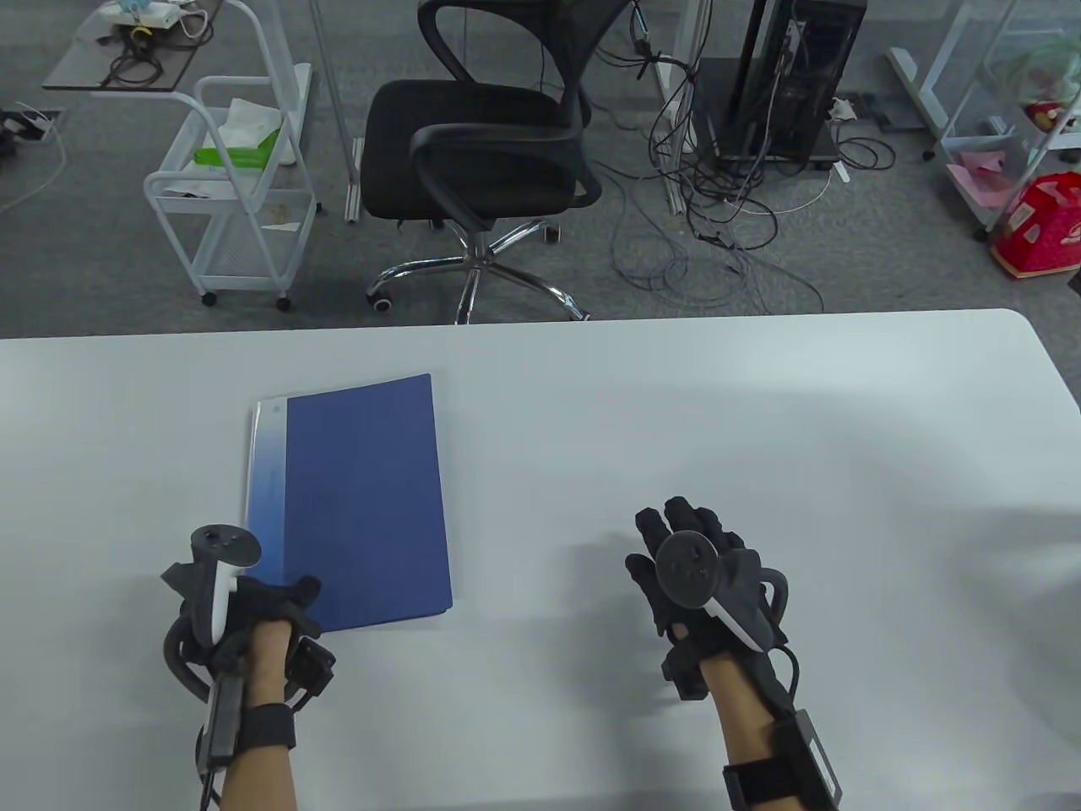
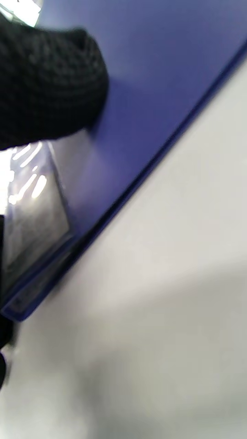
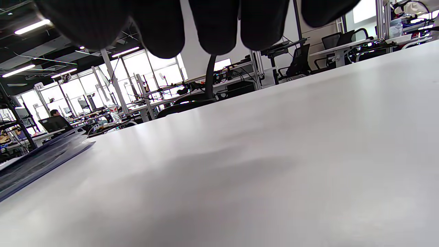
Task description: Pull newspapers from file folder
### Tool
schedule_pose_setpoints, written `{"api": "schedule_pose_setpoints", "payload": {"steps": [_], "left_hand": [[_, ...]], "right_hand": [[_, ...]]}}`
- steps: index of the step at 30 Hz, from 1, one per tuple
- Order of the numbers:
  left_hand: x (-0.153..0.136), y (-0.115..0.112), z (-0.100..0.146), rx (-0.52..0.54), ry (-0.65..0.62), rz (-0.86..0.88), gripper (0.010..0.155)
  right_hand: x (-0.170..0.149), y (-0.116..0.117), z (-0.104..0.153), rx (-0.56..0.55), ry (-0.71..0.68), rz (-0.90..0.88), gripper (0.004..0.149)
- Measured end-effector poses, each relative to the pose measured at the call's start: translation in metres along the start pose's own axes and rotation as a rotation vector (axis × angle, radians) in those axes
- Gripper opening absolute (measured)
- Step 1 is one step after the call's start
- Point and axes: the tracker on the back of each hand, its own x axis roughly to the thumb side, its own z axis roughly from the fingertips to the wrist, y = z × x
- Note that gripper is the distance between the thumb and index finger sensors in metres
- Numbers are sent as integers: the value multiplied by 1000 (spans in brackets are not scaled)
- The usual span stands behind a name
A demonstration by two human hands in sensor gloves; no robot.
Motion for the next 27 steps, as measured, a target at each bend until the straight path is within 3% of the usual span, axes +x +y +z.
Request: {"api": "schedule_pose_setpoints", "payload": {"steps": [3, 4, 8, 10, 11, 13, 17, 21, 24, 27], "left_hand": [[-7, 6, -3, -13, 22, 52, 92], [-8, 7, -4, -11, 21, 95, 78], [-2, 6, 0, -20, 12, 45, 72], [5, 4, 6, -8, -23, 19, 85], [8, 1, 8, 5, -48, -28, 107], [13, -5, 13, -36, -92, -94, 118], [24, -11, 17, -72, -127, -176, 123], [13, -3, 4, -117, -66, -47, 119], [1, 3, -1, -101, -34, 89, 105], [1, 5, 0, -99, -55, 135, 71]], "right_hand": [[0, 0, 0, -1, 1, -15, 62], [0, 0, 0, 2, -1, -18, 62], [1, 0, 0, 6, -3, -11, 63], [1, 0, 0, 7, -3, -19, 63], [0, 0, 0, 6, -2, -20, 63], [0, 0, -1, 7, 2, -18, 63], [1, 1, 0, 16, 2, -14, 63], [4, 4, 1, 26, -7, -16, 63], [5, 5, 0, 30, -6, -10, 63], [5, 5, 0, 36, -3, -16, 63]]}}
